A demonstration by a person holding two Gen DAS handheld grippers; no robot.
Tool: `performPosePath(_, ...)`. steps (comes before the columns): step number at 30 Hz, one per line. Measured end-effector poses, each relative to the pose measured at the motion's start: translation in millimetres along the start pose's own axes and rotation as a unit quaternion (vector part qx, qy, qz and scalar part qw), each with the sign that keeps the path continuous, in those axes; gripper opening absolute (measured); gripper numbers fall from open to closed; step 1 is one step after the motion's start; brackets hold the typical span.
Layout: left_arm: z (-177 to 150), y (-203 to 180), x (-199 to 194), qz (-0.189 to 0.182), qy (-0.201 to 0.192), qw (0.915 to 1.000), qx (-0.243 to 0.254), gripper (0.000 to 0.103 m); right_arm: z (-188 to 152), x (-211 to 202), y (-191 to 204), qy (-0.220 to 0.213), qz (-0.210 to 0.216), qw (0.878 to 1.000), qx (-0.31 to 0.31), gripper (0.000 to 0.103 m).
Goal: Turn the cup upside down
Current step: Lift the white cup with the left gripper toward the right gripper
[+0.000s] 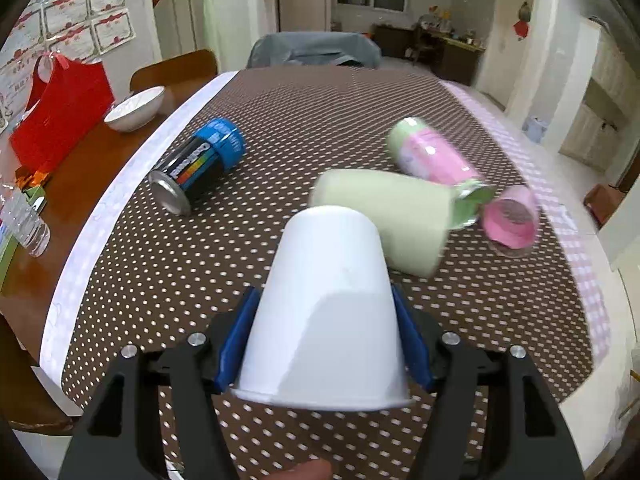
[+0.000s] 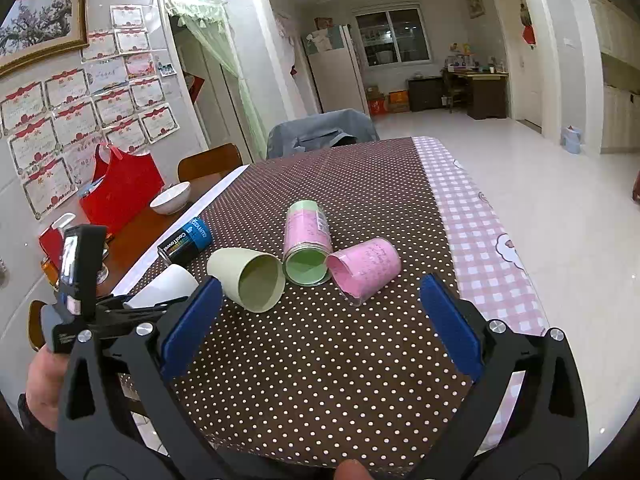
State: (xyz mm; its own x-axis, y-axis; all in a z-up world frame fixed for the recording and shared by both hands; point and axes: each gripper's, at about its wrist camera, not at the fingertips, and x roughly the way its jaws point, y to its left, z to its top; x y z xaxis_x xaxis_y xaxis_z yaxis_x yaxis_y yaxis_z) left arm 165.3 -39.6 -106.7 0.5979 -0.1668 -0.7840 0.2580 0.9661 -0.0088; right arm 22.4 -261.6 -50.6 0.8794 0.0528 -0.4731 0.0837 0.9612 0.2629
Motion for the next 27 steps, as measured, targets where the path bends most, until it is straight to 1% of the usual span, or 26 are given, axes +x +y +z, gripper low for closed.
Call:
performPosePath(5,-8,-27,-13,-0.02,-0.007,0.9997,0.014,0.065,-1,-5,-9,-0.004,-0.003,1.0,0.01,0.097)
performPosePath(11,-16,-54,-12,-0.037,0.0,0.9991,0.023,0.065,-1,-8,-19,-0.007,-0.003,1.0,0.02,0.097)
performPosePath(19,-27,-76,8,-0.046,0.025,0.9982,0.029,0.065,-4,-1,-26,0.003,-0.005,1.0,0.03,0.097)
performPosePath(27,-37,-85,25,-0.054,0.04,0.9972,0.033,0.065,-8,5,-29,0.011,-0.008,0.999,0.034,0.097)
